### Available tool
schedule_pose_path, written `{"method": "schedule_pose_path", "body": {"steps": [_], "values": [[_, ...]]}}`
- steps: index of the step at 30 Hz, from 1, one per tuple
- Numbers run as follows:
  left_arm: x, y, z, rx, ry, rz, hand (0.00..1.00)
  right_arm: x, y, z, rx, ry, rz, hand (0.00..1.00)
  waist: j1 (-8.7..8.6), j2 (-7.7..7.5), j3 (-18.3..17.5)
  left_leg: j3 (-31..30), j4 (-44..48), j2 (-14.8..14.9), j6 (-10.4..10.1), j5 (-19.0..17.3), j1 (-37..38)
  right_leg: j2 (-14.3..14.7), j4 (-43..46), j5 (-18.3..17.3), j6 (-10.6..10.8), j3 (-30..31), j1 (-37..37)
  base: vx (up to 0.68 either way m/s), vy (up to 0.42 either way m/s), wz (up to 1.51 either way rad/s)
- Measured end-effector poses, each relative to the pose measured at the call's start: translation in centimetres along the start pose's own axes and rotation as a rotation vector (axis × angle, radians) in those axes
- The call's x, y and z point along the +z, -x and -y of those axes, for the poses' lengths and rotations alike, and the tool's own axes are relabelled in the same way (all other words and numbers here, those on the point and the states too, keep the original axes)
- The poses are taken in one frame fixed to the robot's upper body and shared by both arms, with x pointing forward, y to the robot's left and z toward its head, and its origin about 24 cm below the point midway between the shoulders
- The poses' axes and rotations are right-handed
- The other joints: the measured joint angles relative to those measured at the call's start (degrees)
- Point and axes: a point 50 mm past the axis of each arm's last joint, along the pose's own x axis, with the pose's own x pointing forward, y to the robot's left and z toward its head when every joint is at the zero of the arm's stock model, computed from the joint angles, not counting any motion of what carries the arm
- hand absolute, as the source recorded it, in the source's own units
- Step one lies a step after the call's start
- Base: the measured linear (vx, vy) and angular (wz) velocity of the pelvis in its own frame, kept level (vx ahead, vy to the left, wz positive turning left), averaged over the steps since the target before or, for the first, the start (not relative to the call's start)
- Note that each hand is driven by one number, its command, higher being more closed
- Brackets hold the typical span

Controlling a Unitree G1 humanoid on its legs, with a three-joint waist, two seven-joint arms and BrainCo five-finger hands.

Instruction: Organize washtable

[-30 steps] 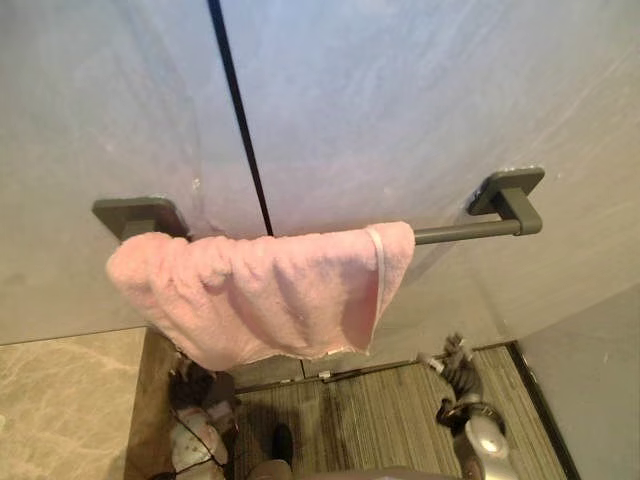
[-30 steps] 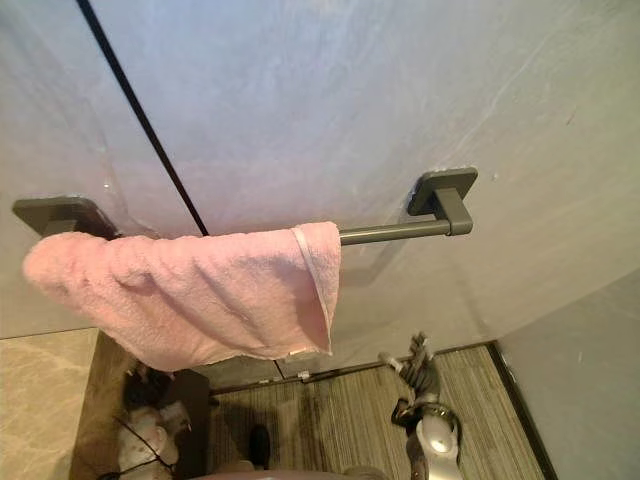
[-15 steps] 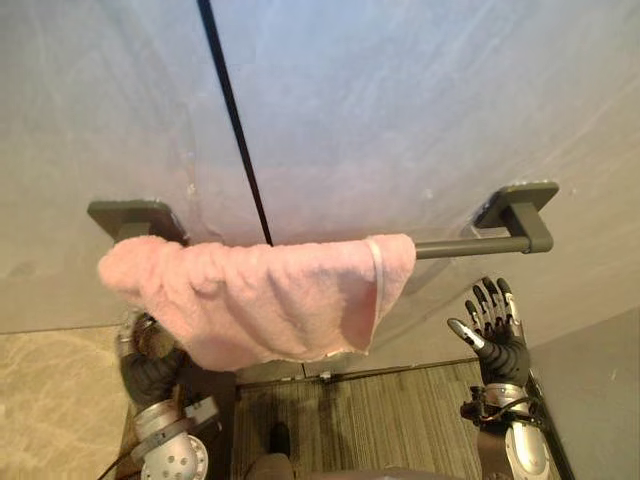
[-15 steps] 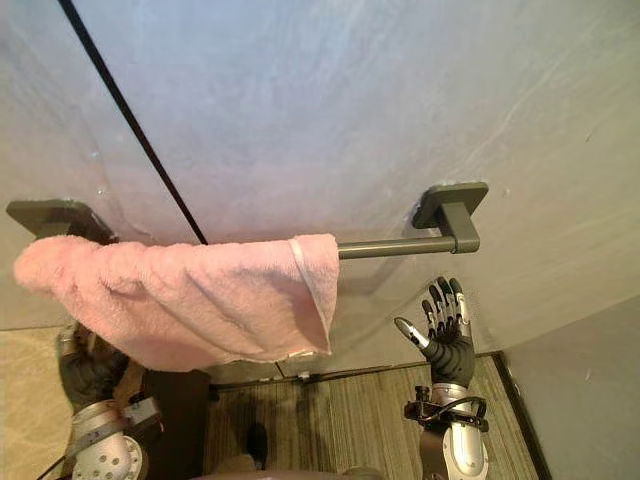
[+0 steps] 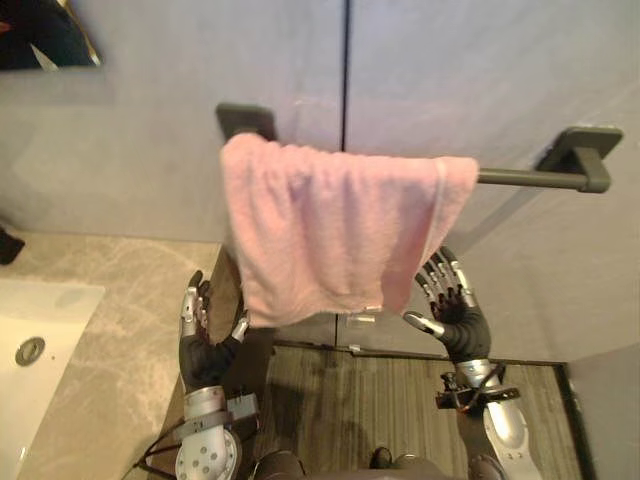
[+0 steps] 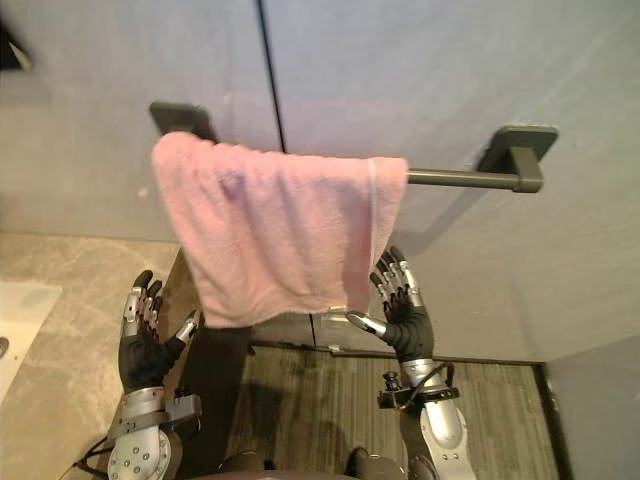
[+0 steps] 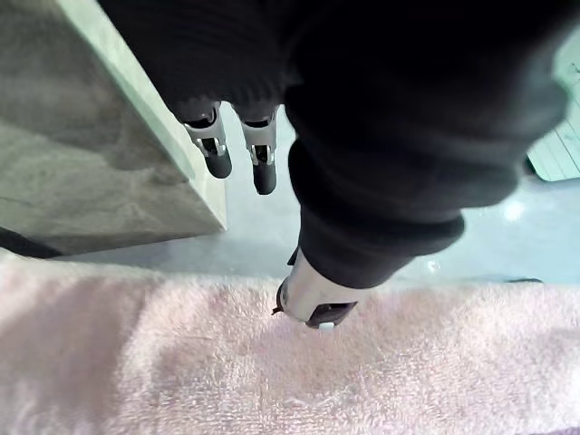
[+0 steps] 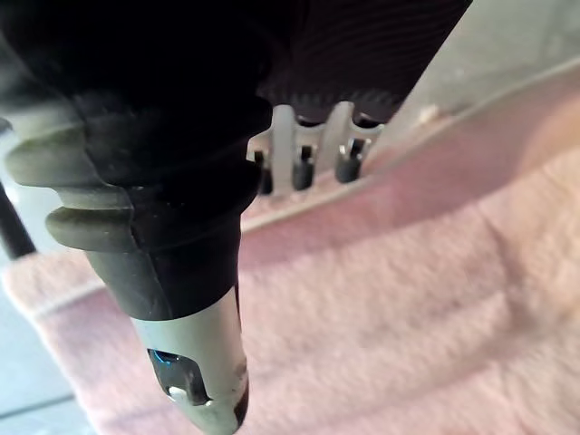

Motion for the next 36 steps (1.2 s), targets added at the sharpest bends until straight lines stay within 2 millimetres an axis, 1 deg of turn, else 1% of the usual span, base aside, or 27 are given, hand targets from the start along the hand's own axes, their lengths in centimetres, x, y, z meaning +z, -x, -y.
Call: {"method": "schedule_pose_path", "body": {"steps": [1,2,3,4,5,6,7,10,11,12,14,17,18,21,25,26,28,31,32,34,36], "values": [[0.1,-0.4,0.1,-0.005,0.000,0.014,0.00,-0.3,-0.2,0.0,-0.002,-0.004,-0.009,0.00,-0.01,-0.37,-0.09,0.05,-2.40,-0.85,0.52,0.33,1.42,-0.72,1.25,0.09,-0.09,0.21,-0.29,-0.14,0.217,-0.07],[0.5,-1.4,0.2,0.000,-0.047,0.071,0.00,-1.0,-0.5,0.2,0.004,0.004,-0.032,0.00,-0.17,0.01,0.41,0.81,-4.62,-2.11,1.82,1.76,4.64,-2.67,7.26,-0.20,-0.33,2.03,-2.42,-0.11,0.170,-0.16],[0.7,-1.7,0.0,0.012,-0.064,0.088,0.00,-1.2,-0.7,0.2,0.012,0.011,-0.037,0.00,-0.43,0.37,0.59,0.96,-4.96,-2.39,1.90,1.87,5.23,-2.64,8.73,-0.42,-0.68,3.06,-3.26,-0.13,0.151,-0.21],[0.9,-2.1,-0.4,0.042,-0.098,0.118,0.00,-1.5,-0.9,0.2,0.030,0.024,-0.049,0.00,-0.67,-0.17,0.30,1.18,-5.26,-3.30,2.09,1.98,5.74,-2.73,6.86,0.94,0.22,5.04,-3.67,-0.11,0.077,-0.11],[1.0,-2.5,-0.9,0.068,-0.125,0.131,0.00,-1.7,-1.1,0.2,0.038,0.034,-0.054,0.00,-0.92,-0.62,0.30,1.25,-5.31,-3.93,2.14,2.00,5.80,-3.15,6.45,1.00,0.63,5.47,-3.63,-0.11,0.081,-0.23],[1.1,-3.2,-1.5,0.118,-0.155,0.159,0.00,-1.8,-1.6,0.3,0.051,0.047,-0.054,0.00,-0.94,-0.77,0.40,1.41,-5.36,-4.20,2.19,2.00,5.61,-3.45,5.83,1.85,1.18,6.42,-3.64,-0.10,0.053,-0.30],[1.1,-3.9,-1.8,0.157,-0.165,0.176,0.00,-1.8,-2.1,0.5,0.051,0.057,-0.048,0.00,-0.95,-0.59,0.89,1.50,-5.31,-4.35,2.43,2.14,5.19,-3.46,5.81,2.71,0.89,7.29,-4.23,-0.12,0.053,-0.27],[1.6,-5.0,-1.5,0.178,-0.147,0.217,0.00,-1.6,-2.6,1.4,0.031,0.083,-0.043,0.00,-1.00,0.27,1.29,1.24,-6.06,-5.20,3.26,2.63,4.84,-3.41,4.59,3.65,2.06,10.92,-4.57,-0.14,0.045,-0.06],[1.8,-5.1,-1.3,0.176,-0.140,0.232,0.00,-1.4,-2.9,1.4,0.033,0.095,-0.034,0.00,-0.91,0.27,1.31,1.20,-6.43,-5.36,3.46,2.73,4.65,-3.20,3.30,4.12,2.74,11.70,-4.28,-0.13,0.007,-0.08],[1.8,-5.0,-1.3,0.174,-0.139,0.232,0.00,-1.3,-3.1,1.3,0.039,0.103,-0.027,0.00,-0.93,0.26,1.31,1.20,-6.46,-5.40,3.47,2.73,4.44,-3.09,2.61,4.32,2.98,11.94,-4.21,-0.16,-0.011,-0.10],[1.8,-5.0,-1.0,0.149,-0.100,0.223,0.00,-0.9,-3.9,1.3,0.053,0.136,0.000,0.00,-0.93,0.53,1.45,1.22,-7.47,-5.36,3.80,2.98,3.56,-2.32,-0.30,6.17,2.98,12.59,-4.05,-0.12,-0.030,-0.10],[1.9,-5.0,-0.1,0.077,-0.021,0.212,0.00,-1.0,-4.5,1.4,0.062,0.146,-0.004,0.00,-0.85,0.58,1.45,1.22,-8.78,-5.29,3.42,4.26,3.36,-1.55,-2.87,7.68,2.70,12.79,-3.74,-0.04,-0.030,-0.06],[1.9,-4.9,0.1,0.063,-0.010,0.210,0.00,-1.0,-4.6,1.4,0.063,0.146,-0.003,0.00,-0.78,0.58,1.44,1.20,-9.10,-5.29,3.32,4.57,3.34,-1.49,-3.24,7.87,2.63,12.76,-3.73,0.00,0.000,0.00],[1.9,-4.8,1.4,-0.058,0.094,0.192,0.00,-0.9,-5.0,1.2,0.076,0.129,0.003,0.00,-0.72,0.64,1.41,0.98,-10.87,-5.25,2.91,5.84,3.51,-1.11,-4.40,8.24,2.27,12.42,-3.61,0.02,-0.018,0.03],[1.8,-4.7,2.5,-0.182,0.194,0.152,0.00,-1.1,-6.2,0.0,0.123,0.066,0.009,0.00,-0.78,0.67,1.39,0.20,-13.90,-5.48,2.63,7.67,4.19,-0.82,-5.63,8.53,1.88,12.15,-3.41,0.06,-0.016,0.10],[1.7,-4.6,2.9,-0.215,0.204,0.141,0.00,-1.3,-6.8,-0.9,0.159,0.039,0.008,0.00,-0.65,0.68,1.39,-0.01,-15.48,-5.54,2.49,8.42,4.80,-0.68,-5.97,8.54,1.86,12.14,-3.25,0.04,-0.011,0.11],[1.7,-4.6,3.2,-0.229,0.209,0.133,0.00,-1.5,-7.5,-1.9,0.201,0.018,-0.002,0.00,-0.58,0.70,1.38,-0.43,-16.81,-5.81,2.29,8.98,5.60,-0.49,-6.56,8.55,1.86,12.06,-2.57,0.05,0.002,0.12],[1.9,-4.8,3.7,-0.243,0.213,0.137,0.00,-1.2,-8.4,-3.8,0.260,-0.046,0.022,0.00,0.37,0.89,1.42,-0.61,-17.57,-5.98,2.26,9.39,5.76,-0.53,-7.15,8.64,1.82,12.08,-2.52,0.03,0.010,0.06],[2.0,-5.0,3.8,-0.244,0.210,0.140,0.00,-1.1,-8.7,-4.0,0.265,-0.053,0.026,0.00,0.40,0.96,1.40,-0.63,-17.58,-5.99,2.33,9.46,5.74,-0.52,-7.50,8.93,1.83,12.08,-2.51,0.02,0.015,0.05],[2.5,-5.6,4.0,-0.241,0.198,0.171,0.00,-1.0,-9.7,-5.1,0.296,-0.086,0.034,0.00,0.52,1.32,1.54,-1.43,-17.84,-6.02,2.47,10.13,4.97,-0.71,-8.66,9.81,1.69,12.03,-2.64,-0.01,0.023,0.14],[2.8,-5.9,4.1,-0.239,0.193,0.185,0.00,-0.8,-10.2,-5.5,0.306,-0.093,0.045,0.00,0.53,1.63,1.72,-1.94,-18.90,-6.23,2.50,10.82,4.83,-0.87,-9.11,10.26,1.68,11.74,-2.83,-0.03,0.028,0.16]]}}
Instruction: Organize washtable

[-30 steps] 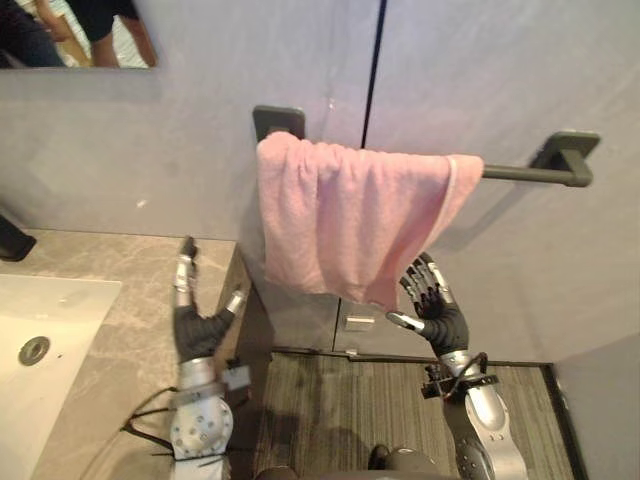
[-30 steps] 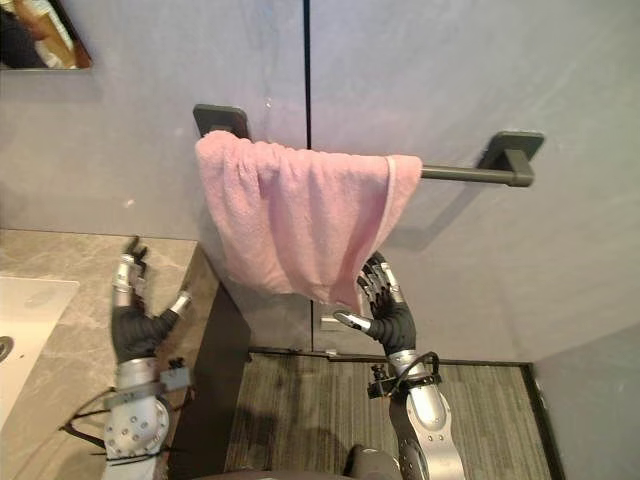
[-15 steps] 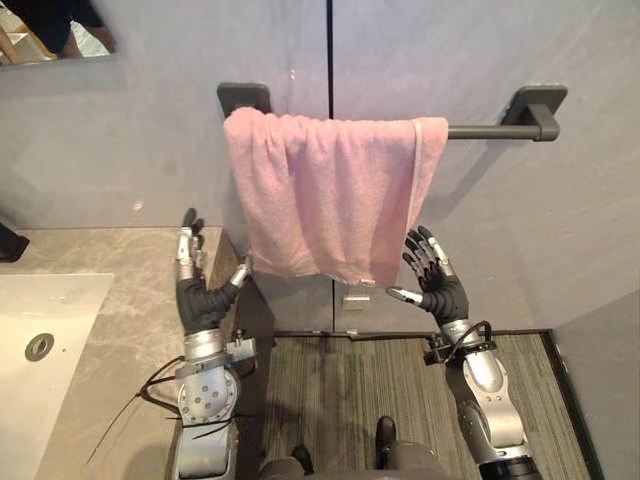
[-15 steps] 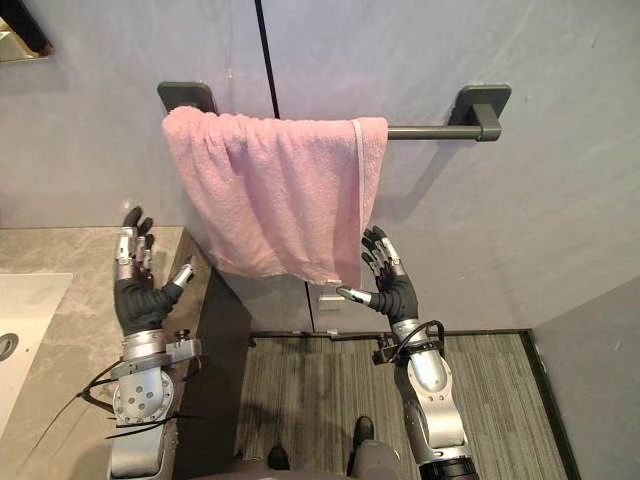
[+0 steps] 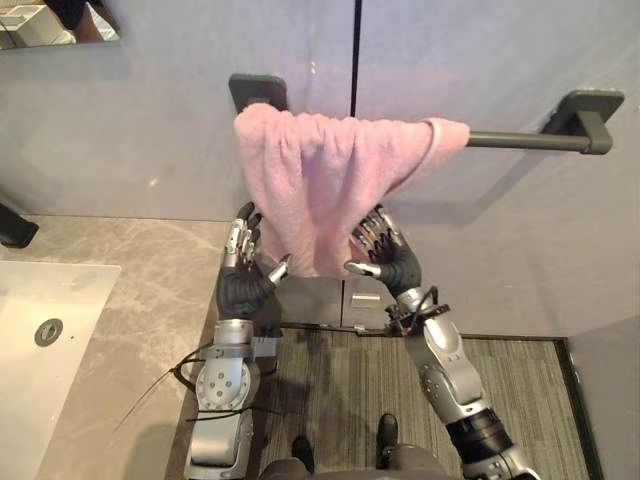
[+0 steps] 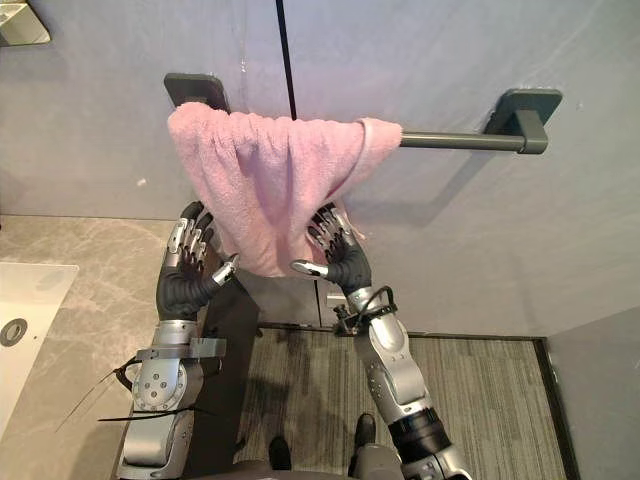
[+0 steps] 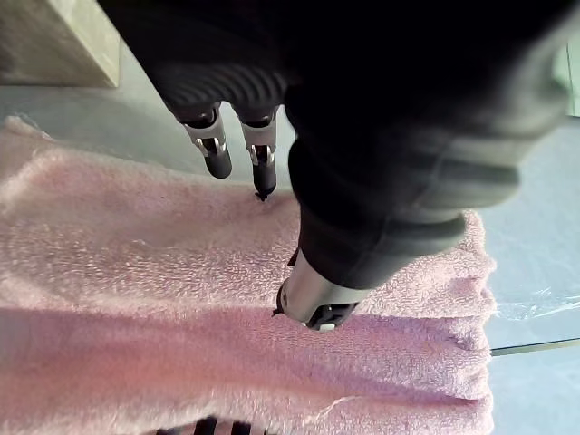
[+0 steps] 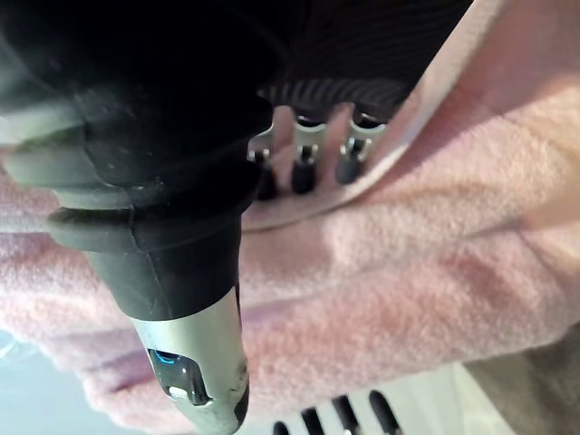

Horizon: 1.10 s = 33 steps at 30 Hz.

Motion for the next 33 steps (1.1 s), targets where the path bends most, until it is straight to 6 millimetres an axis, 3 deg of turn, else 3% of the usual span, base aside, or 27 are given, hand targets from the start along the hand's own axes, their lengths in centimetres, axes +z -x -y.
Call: {"method": "schedule_pose_path", "body": {"steps": [7,8,10,11,22,33], "values": [[-0.6,-0.8,0.4,-0.016,-0.006,-0.028,0.00,0.1,-1.1,-1.1,0.043,-0.077,0.013,0.00,-0.03,0.56,0.32,-0.27,-1.29,-0.39,0.00,1.25,-0.63,-0.17,-1.10,0.70,0.01,-0.19,-0.58,-0.02,0.006,0.03],[-0.4,-1.1,0.6,-0.022,-0.002,-0.014,1.00,0.3,-1.5,-1.3,0.054,-0.077,0.019,0.00,-0.06,0.65,0.36,-0.30,-2.29,-0.48,0.07,2.04,-0.89,-0.14,-1.20,0.93,-0.02,-0.21,-1.20,-0.04,-0.013,0.01],[-0.2,-1.5,0.8,-0.030,0.004,0.001,1.00,0.3,-1.8,-1.3,0.054,-0.080,0.022,0.00,-0.07,0.69,0.38,-0.31,-3.18,-0.78,-0.06,2.76,-1.01,-0.07,-1.26,1.15,-0.01,-0.19,-1.76,0.00,0.000,0.00],[-0.3,-1.7,0.9,-0.031,0.005,0.001,1.00,0.2,-2.0,-1.3,0.048,-0.081,0.016,1.00,-0.12,0.73,0.39,-0.30,-3.67,-0.76,-0.11,3.05,-0.82,0.02,-1.26,1.17,-0.04,-0.18,-1.77,0.00,0.000,0.00],[-0.3,-3.0,1.4,-0.004,0.015,0.025,1.00,0.2,-2.4,-1.6,0.031,-0.088,0.020,1.00,-0.42,0.96,0.53,-0.39,-4.66,-0.83,-0.13,3.80,-0.93,0.11,-1.29,1.26,-0.08,-0.33,-2.26,0.00,0.000,0.01],[-0.2,-3.5,0.9,0.044,0.008,0.038,1.00,1.1,-2.1,0.8,-0.069,-0.059,0.060,1.00,-1.67,1.21,0.67,-0.16,-5.13,-0.83,-0.13,3.82,-0.83,0.13,-1.29,1.26,-0.07,-0.08,-2.54,0.00,0.000,0.00]]}}
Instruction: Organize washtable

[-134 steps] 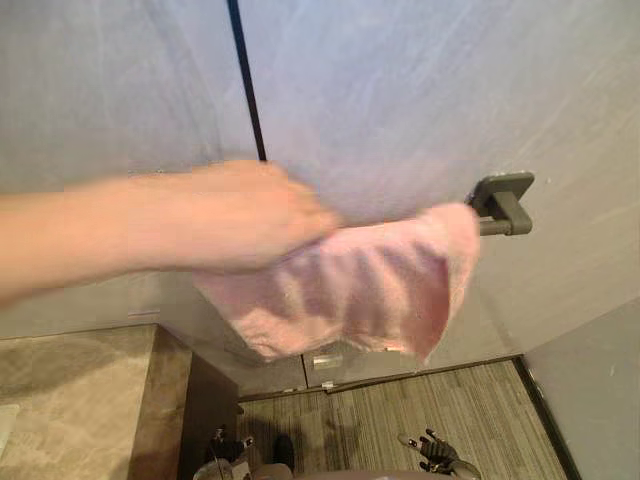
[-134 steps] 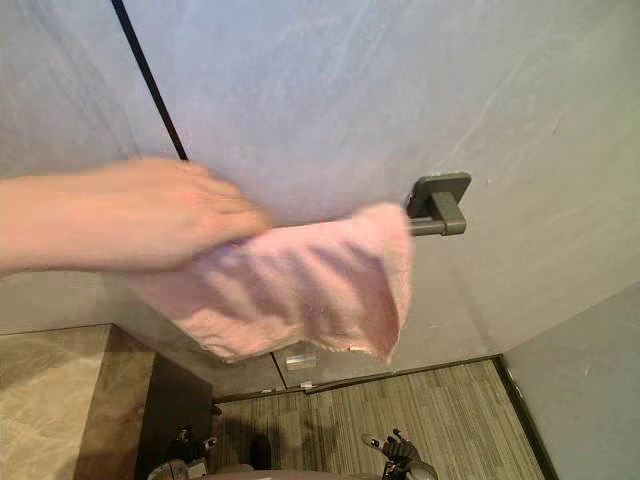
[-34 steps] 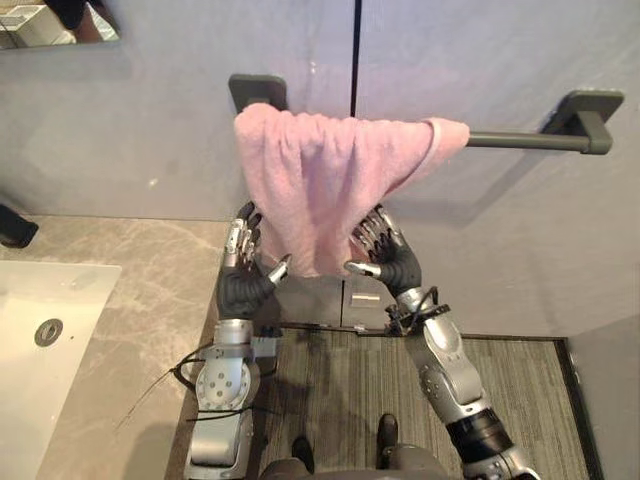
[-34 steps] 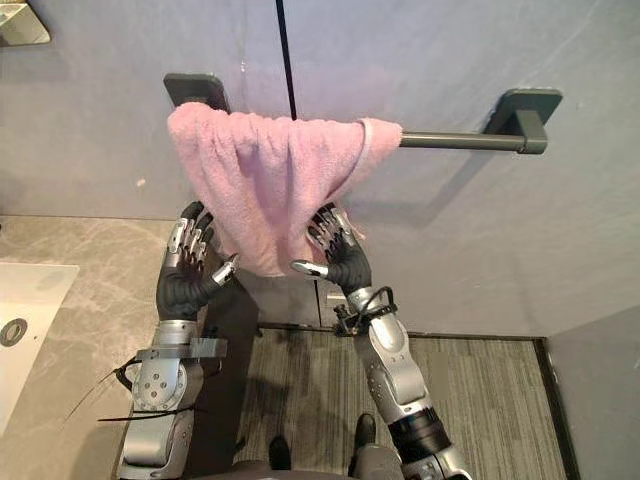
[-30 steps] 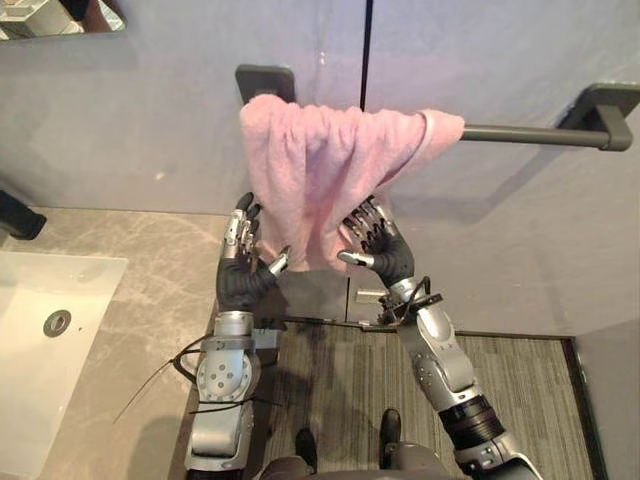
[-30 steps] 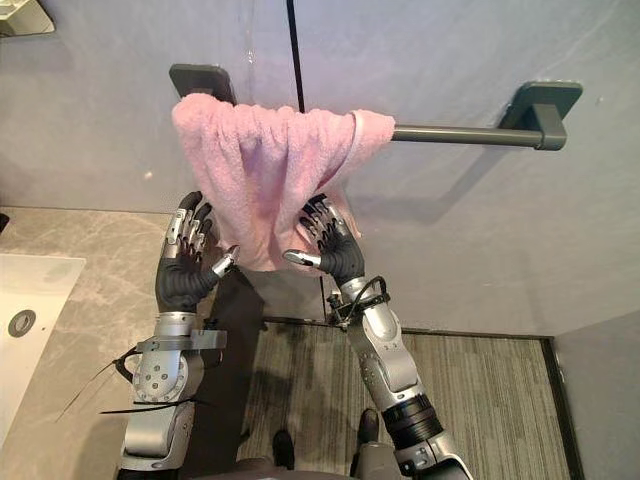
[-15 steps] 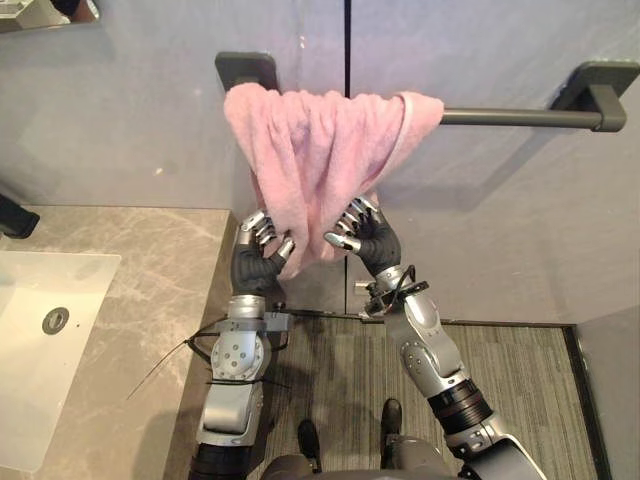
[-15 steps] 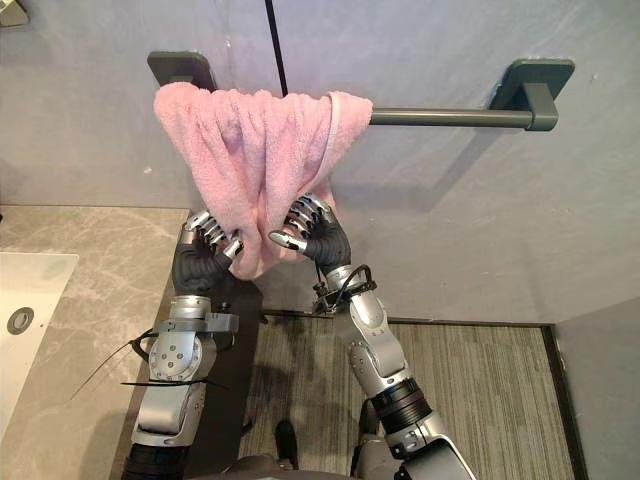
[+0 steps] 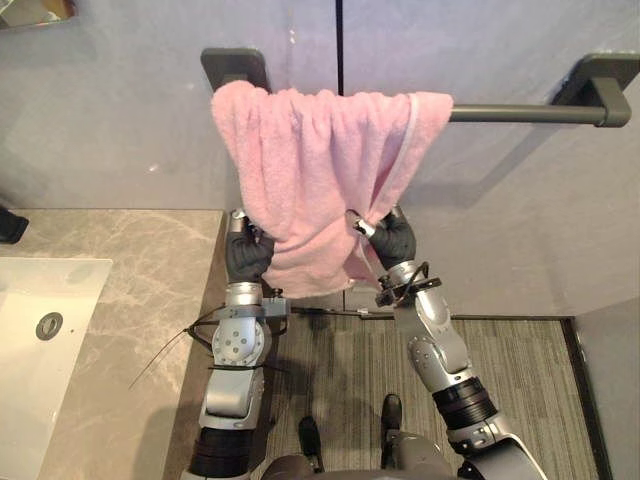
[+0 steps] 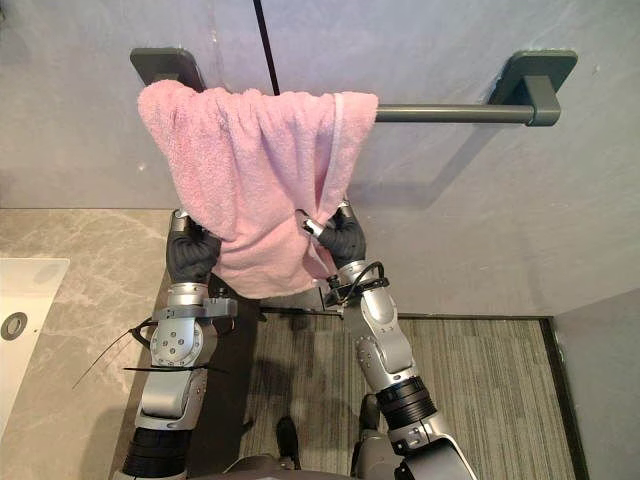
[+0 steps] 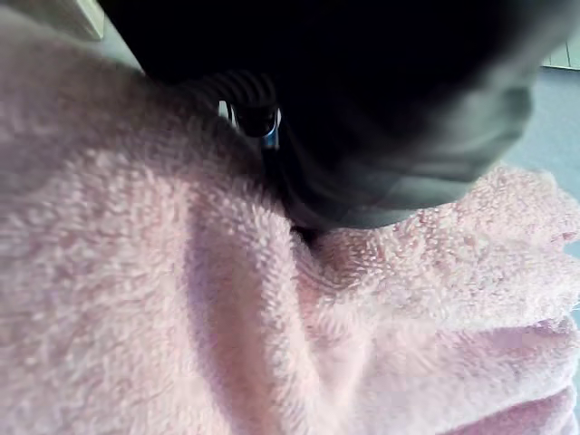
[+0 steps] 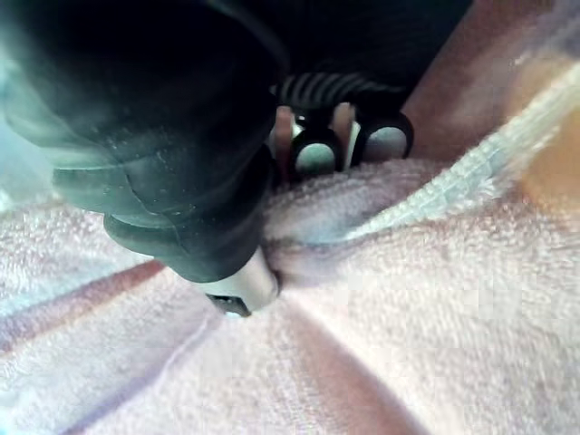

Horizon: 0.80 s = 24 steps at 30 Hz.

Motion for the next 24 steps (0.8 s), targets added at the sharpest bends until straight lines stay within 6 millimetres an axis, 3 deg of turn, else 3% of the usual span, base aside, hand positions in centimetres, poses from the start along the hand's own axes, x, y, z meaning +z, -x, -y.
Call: {"method": "schedule_pose_path", "body": {"steps": [24], "values": [[0.1,-1.5,1.5,-0.025,0.052,0.027,1.00,1.8,0.8,2.2,-0.088,0.076,0.067,1.00,-0.98,0.58,0.54,0.55,-0.36,-0.09,0.03,-0.08,0.18,0.37,-0.01,0.04,0.07,0.74,-0.29,0.00,0.000,0.00]]}}
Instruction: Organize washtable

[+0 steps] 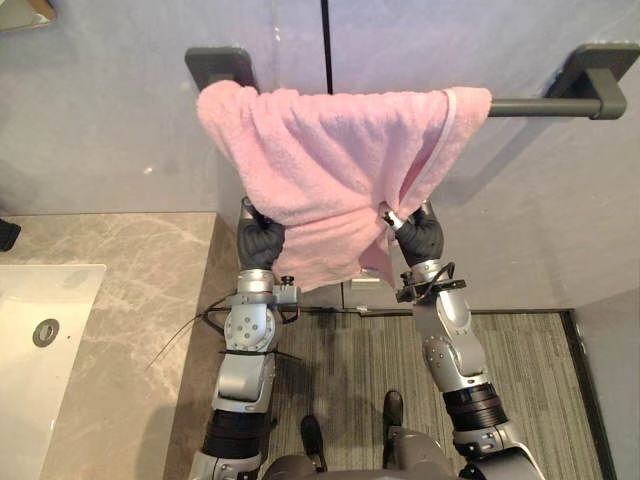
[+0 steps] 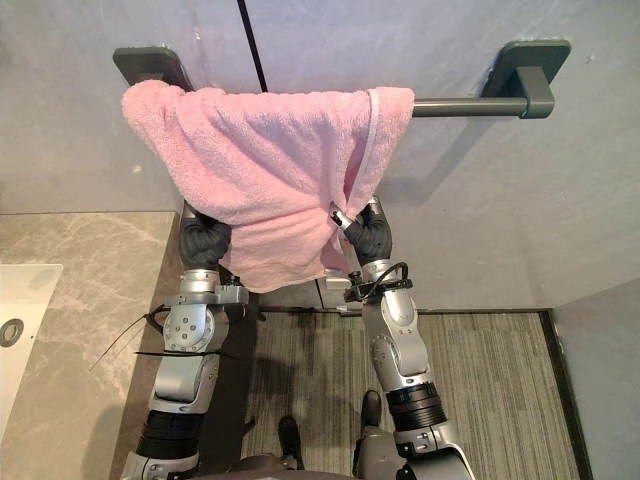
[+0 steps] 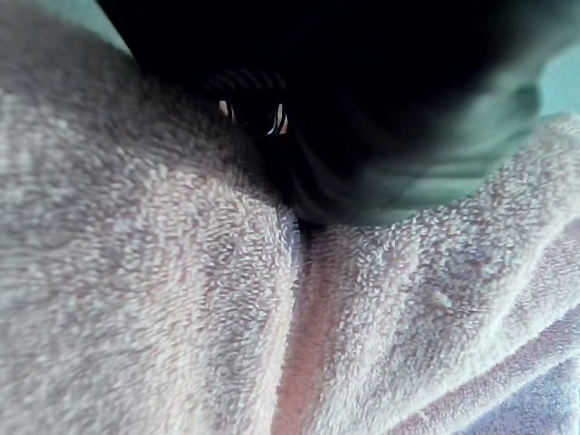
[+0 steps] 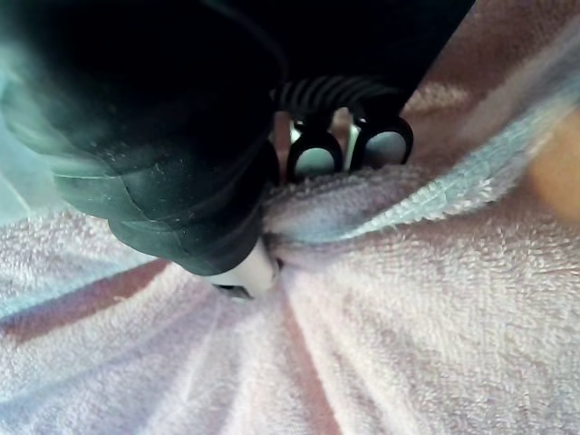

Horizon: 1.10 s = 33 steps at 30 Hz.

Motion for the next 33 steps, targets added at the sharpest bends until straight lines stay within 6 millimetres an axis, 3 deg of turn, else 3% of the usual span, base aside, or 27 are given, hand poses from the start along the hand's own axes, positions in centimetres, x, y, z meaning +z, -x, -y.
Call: {"method": "schedule_pose_path", "body": {"steps": [33], "values": [[-0.6,-0.2,1.8,-0.077,0.069,-0.031,1.00,-0.2,1.2,1.7,-0.099,0.027,0.000,1.00,-0.96,-0.14,0.78,1.05,-0.11,-0.20,0.60,-1.41,2.71,0.00,-3.13,0.88,1.36,1.44,3.61,0.00,0.000,-0.01]]}}
